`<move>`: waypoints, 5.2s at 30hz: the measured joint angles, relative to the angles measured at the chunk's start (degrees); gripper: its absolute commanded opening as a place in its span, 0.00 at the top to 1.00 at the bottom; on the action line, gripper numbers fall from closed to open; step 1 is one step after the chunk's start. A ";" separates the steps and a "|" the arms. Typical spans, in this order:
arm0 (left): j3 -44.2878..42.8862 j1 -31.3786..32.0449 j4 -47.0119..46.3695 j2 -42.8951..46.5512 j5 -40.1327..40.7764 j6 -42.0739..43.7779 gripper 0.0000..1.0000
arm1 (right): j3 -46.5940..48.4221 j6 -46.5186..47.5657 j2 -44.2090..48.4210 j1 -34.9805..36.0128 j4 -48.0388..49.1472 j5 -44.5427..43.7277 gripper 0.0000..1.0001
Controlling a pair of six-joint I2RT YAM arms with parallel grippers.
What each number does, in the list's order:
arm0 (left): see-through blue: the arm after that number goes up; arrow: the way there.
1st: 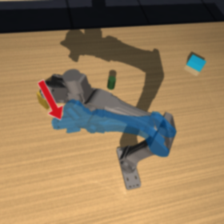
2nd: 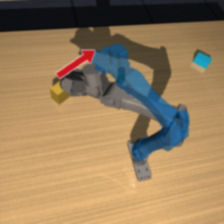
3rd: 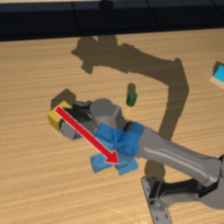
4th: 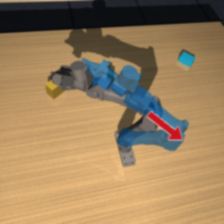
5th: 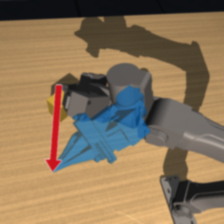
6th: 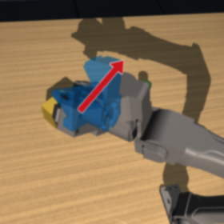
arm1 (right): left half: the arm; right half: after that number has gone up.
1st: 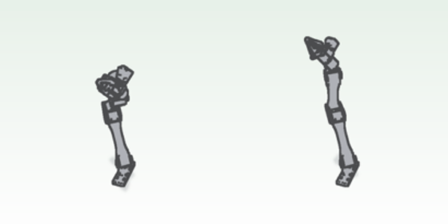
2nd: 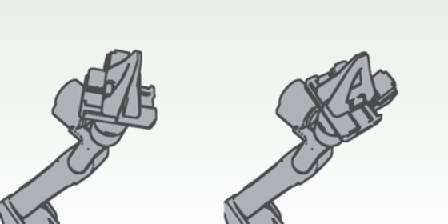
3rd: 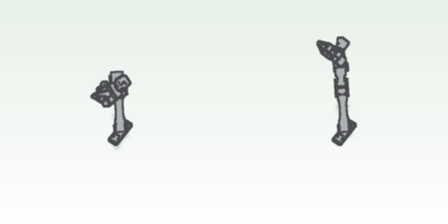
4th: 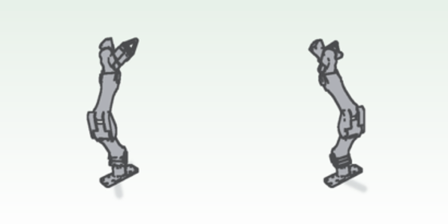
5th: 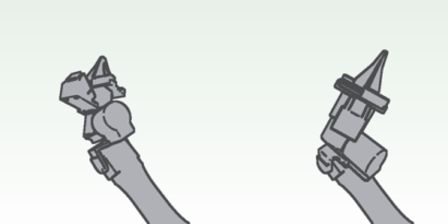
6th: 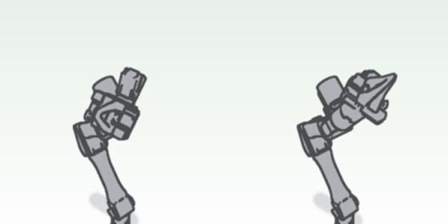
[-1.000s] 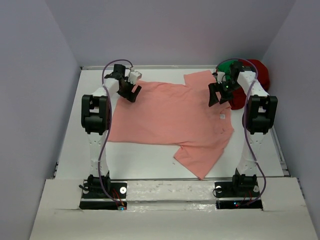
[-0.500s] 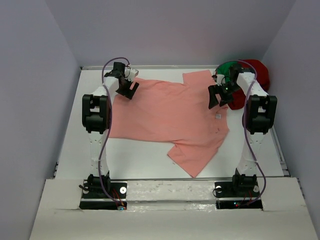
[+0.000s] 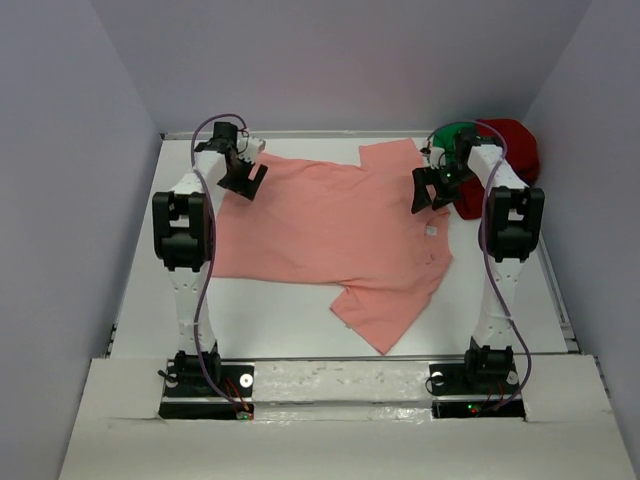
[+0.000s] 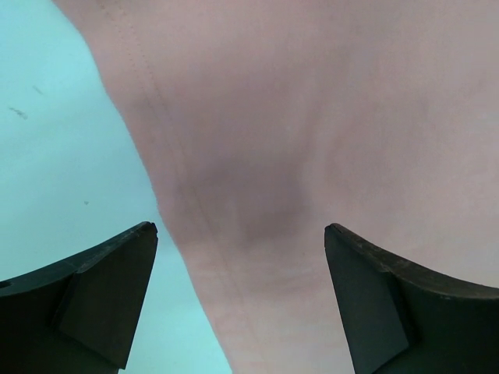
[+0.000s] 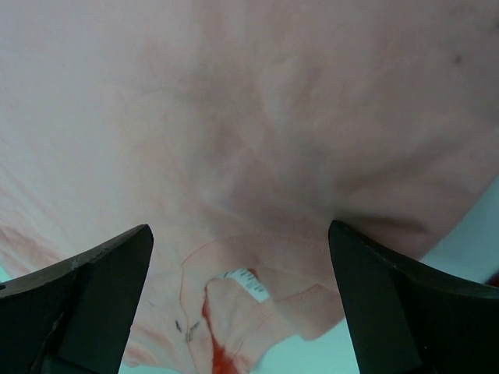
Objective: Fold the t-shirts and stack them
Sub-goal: Flatten out the tshirt, then grap the side of the flattened tshirt closest away from the robot with both arms
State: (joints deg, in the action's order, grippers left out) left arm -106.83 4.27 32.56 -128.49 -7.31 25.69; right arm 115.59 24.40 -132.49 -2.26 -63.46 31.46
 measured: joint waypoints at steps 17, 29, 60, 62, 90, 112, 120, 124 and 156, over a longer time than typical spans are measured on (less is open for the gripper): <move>6.88 -1.31 0.52 24.13 -4.55 0.42 0.01 | 5.79 -1.97 -4.83 2.08 6.38 -11.89 0.00; 14.56 -1.68 3.04 28.11 -3.72 -0.35 0.01 | 16.35 -4.17 -11.50 1.97 10.14 -24.00 0.00; 45.94 -2.14 5.99 45.24 -12.61 10.95 0.01 | -40.19 0.85 42.66 1.77 6.14 -12.11 0.00; 48.19 -2.19 6.80 46.97 -12.17 12.09 0.01 | -44.50 0.68 43.93 1.77 5.27 -12.07 0.00; 62.01 -7.91 0.83 54.05 -6.32 22.05 0.01 | -50.88 -2.34 49.96 1.77 5.38 -12.39 0.01; 56.78 -10.62 -1.42 38.95 -9.90 29.27 0.52 | -49.79 -3.23 47.76 1.77 5.16 -13.11 0.01; 56.43 -10.95 -1.51 38.95 -11.34 29.59 0.66 | -49.66 -3.23 46.38 1.77 5.18 -13.09 0.01; 56.43 -11.17 -1.44 38.95 -12.02 29.79 0.79 | -49.66 -3.23 45.86 1.77 5.18 -13.09 0.01; 54.82 -12.39 3.74 49.72 -13.68 30.82 1.00 | -48.78 -8.00 29.33 1.77 8.74 -10.69 0.41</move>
State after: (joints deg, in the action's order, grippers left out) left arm -52.01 -8.12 36.29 -78.76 -20.99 56.51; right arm 66.81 16.40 -103.15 -0.49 -54.72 20.78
